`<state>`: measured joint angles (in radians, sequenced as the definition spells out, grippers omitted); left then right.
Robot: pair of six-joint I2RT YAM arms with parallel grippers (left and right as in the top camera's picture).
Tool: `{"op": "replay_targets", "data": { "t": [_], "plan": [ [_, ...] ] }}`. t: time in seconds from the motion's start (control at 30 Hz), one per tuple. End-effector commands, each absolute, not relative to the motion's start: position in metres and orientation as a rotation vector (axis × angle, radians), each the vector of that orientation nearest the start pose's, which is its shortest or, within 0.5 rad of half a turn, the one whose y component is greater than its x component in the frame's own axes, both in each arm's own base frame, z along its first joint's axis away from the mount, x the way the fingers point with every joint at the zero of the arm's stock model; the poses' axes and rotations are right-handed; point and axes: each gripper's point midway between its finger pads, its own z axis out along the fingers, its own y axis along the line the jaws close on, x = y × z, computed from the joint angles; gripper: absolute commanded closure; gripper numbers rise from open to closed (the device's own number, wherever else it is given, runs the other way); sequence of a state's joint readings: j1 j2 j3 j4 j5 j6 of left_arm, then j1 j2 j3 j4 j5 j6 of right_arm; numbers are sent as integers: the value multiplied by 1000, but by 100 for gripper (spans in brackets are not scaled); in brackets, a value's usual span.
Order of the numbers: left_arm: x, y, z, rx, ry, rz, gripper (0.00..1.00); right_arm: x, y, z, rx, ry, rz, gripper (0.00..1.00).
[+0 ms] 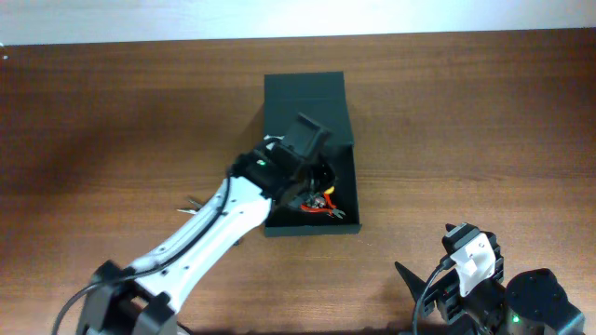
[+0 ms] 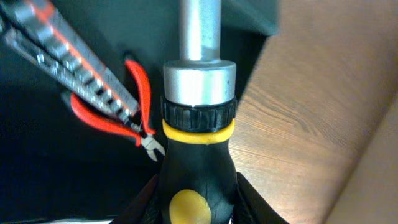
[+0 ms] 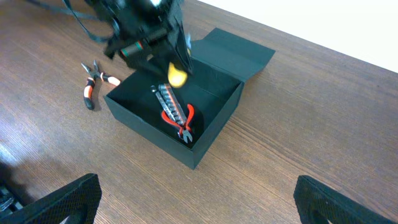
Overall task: Pack container
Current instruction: 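Carry the screwdriver into the green box and open the left gripper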
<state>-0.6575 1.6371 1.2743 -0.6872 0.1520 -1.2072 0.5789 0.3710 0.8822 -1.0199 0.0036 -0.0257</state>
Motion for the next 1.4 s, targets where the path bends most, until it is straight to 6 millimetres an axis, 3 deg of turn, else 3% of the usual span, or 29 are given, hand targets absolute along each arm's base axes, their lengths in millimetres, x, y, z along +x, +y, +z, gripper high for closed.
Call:
{"op": "replay_targets", "data": {
  "t": [0.0,0.33,0.57,0.67,0.97,1.03,1.13,1.37],
  "plan": [
    [315,-275,121,-970,2731,-709,82,146,93,263,-604,2002,331,1],
    [313,-274,62,-1356,2734,-556,81,146,93,263,-605,2001,331,1],
    [315,-276,37,-1401,2741,-510,80,146,93,263,-604,2002,331,1],
    [316,-276,36,-1400,2739,-513,66,146,93,263,-604,2001,331,1],
    [322,-279,37,-1390,2721,-541,57,146,93,263,-604,2002,331,1],
    [323,-280,38,-1387,2717,-551,48,146,93,263,-604,2002,331,1],
    [326,-283,40,-1381,2708,-573,43,146,93,263,-604,2002,331,1],
    [339,-287,74,-1340,2639,-665,29,146,93,263,-604,2001,331,1]
  ]
}}
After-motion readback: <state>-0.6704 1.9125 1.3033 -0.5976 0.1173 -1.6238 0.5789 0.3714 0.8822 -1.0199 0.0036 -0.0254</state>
